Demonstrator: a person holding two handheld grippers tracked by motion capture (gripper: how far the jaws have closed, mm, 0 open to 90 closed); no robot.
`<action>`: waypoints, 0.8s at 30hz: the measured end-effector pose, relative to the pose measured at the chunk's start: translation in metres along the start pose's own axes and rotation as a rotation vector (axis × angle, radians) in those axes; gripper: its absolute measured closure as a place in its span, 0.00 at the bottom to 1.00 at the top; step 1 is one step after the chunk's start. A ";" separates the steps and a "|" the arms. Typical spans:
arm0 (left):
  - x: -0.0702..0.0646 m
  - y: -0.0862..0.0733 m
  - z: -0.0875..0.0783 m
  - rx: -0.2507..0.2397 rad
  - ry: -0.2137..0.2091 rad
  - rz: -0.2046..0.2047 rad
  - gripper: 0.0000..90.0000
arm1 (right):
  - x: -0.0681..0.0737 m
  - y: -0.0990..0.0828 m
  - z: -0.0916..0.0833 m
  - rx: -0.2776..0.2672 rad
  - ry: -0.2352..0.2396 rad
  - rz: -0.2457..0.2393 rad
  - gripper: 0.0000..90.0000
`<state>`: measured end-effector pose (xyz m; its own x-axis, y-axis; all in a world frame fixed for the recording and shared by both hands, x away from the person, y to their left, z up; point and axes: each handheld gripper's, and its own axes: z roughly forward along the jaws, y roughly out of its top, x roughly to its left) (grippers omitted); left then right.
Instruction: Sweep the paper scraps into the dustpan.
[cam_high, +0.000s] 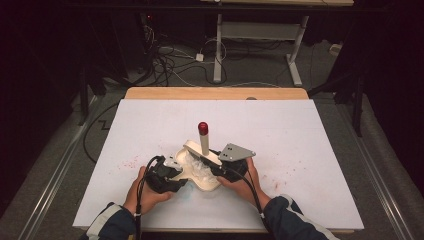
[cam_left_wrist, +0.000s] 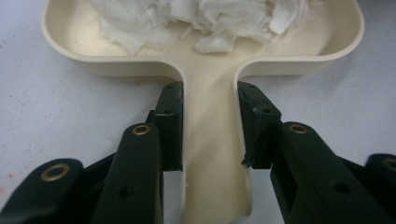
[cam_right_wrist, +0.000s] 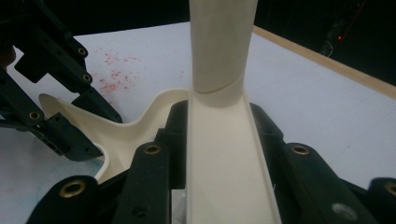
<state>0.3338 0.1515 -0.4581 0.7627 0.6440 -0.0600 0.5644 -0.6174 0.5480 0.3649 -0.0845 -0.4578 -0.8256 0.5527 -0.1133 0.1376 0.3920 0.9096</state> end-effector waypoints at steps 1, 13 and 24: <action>0.000 0.000 0.000 0.001 0.000 0.001 0.71 | -0.001 0.001 -0.001 -0.008 0.002 0.007 0.75; 0.000 -0.002 0.002 0.005 0.007 0.015 0.71 | -0.030 0.029 -0.041 -0.090 -0.048 0.075 0.75; 0.003 -0.003 0.003 0.011 -0.009 0.005 0.71 | -0.055 0.000 -0.034 0.046 -0.132 0.096 0.75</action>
<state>0.3356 0.1540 -0.4624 0.7684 0.6367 -0.0647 0.5640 -0.6259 0.5387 0.3921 -0.1401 -0.4376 -0.7286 0.6801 -0.0813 0.2399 0.3646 0.8997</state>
